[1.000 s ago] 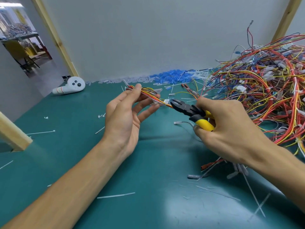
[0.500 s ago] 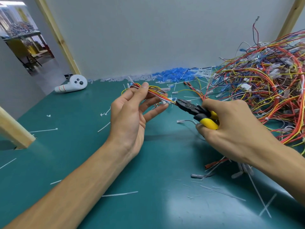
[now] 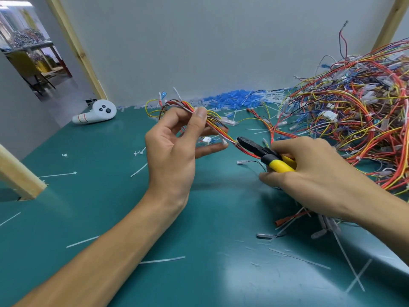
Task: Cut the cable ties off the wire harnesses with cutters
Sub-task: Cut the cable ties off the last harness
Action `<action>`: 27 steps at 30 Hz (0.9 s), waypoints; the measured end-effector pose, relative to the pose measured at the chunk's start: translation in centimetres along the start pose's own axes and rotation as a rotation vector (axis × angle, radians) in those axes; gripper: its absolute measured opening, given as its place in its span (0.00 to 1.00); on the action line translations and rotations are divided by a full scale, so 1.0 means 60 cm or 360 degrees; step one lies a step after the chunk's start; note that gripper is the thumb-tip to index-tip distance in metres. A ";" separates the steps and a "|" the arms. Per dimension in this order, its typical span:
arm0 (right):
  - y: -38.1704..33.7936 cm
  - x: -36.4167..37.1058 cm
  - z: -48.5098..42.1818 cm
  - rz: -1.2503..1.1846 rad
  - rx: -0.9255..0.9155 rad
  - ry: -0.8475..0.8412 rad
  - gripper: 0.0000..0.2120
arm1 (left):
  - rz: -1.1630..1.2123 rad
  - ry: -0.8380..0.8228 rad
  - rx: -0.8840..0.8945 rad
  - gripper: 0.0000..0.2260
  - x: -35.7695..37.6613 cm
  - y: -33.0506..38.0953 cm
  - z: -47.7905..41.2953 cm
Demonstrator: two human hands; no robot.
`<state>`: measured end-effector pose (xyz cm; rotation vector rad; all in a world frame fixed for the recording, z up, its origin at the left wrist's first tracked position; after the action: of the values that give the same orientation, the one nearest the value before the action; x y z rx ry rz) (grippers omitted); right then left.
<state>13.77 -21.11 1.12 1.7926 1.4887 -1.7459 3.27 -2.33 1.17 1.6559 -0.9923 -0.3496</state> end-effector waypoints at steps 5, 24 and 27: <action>0.001 -0.009 -0.002 -0.0076 0.0116 -0.0132 0.19 | -0.0045 -0.0041 0.0094 0.07 0.003 0.002 0.003; -0.007 -0.002 0.005 0.0029 0.0010 -0.0020 0.16 | -0.0130 -0.0127 0.0116 0.06 0.008 0.005 0.008; -0.008 -0.001 0.006 0.0025 -0.0021 -0.0018 0.16 | -0.0123 -0.0154 0.0119 0.06 0.009 0.004 0.008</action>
<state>13.21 -21.19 1.30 1.7802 1.4740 -1.7321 3.15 -3.06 1.39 1.7619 -1.0259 -0.4527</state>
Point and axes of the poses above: each hand's wrist, its own z-axis away from the middle knuckle, its own x-axis out of the palm, y = z × x, the point moved 2 cm from there along -z, towards the middle knuckle, and after that the axes turned 6 degrees about -x, right-handed, at the moved point
